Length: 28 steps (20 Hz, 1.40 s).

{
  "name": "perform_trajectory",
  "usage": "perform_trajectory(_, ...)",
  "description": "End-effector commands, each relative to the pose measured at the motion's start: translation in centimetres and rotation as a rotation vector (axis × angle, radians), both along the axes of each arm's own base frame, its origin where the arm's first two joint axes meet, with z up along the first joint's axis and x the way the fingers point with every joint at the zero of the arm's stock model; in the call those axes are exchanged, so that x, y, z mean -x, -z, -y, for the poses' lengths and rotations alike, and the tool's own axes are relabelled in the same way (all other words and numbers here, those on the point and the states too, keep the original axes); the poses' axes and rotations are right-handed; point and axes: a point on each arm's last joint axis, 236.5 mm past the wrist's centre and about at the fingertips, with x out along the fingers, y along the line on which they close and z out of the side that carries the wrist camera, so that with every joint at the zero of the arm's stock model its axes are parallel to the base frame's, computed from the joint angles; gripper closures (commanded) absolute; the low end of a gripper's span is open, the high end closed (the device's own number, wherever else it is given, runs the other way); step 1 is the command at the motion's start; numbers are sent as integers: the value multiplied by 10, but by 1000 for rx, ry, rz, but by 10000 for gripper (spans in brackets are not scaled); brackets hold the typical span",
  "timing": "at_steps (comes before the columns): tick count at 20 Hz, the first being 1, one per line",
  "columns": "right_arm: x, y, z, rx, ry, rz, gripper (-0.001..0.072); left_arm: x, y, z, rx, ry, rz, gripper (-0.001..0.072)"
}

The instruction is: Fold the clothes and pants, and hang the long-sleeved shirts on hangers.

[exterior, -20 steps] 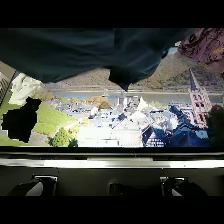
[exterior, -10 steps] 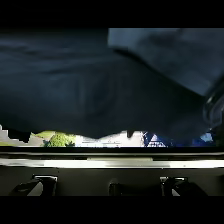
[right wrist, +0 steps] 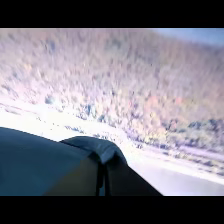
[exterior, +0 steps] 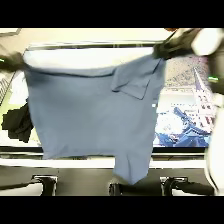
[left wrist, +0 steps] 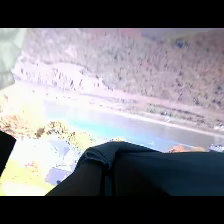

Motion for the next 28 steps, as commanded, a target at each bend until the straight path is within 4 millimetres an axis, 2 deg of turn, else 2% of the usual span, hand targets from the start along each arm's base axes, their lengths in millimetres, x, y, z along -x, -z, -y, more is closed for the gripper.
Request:
perform_trajectory(1, -68, 120, 5, -59, 115, -108, 687, -46, 131, 1, 0, 4, -173, 691)
perform_trajectory(2, -82, 145, 10, -168, 164, -134, 687, -54, 155, 0, 17, -21, -190, 691)
perform_trajectory(4, -99, 184, 15, -384, 211, -202, 688, -65, 186, -1, 30, -41, -205, 691)
perform_trajectory(7, -100, 223, 20, -429, 190, -278, 687, -76, 208, 0, 33, -43, -195, 690)
perform_trajectory(10, -88, 235, 19, -398, 174, -340, 687, -71, 214, -2, 34, -43, -223, 690)
perform_trajectory(13, -64, 242, 24, -340, 165, -439, 687, -44, 213, -8, 39, -44, -327, 690)
perform_trajectory(17, -32, 245, 31, -274, 162, -560, 687, -8, 201, -15, 47, -45, -447, 690)
perform_trajectory(22, -11, 256, 31, -255, 157, -661, 687, 28, 228, -2, 59, -11, -634, 689)
perform_trajectory(26, 5, 278, 31, -238, 154, -756, 686, 32, 251, 5, 61, 0, -686, 689)
perform_trajectory(28, 6, 286, 31, -236, 155, -773, 686, 34, 259, 6, 62, 2, -704, 689)
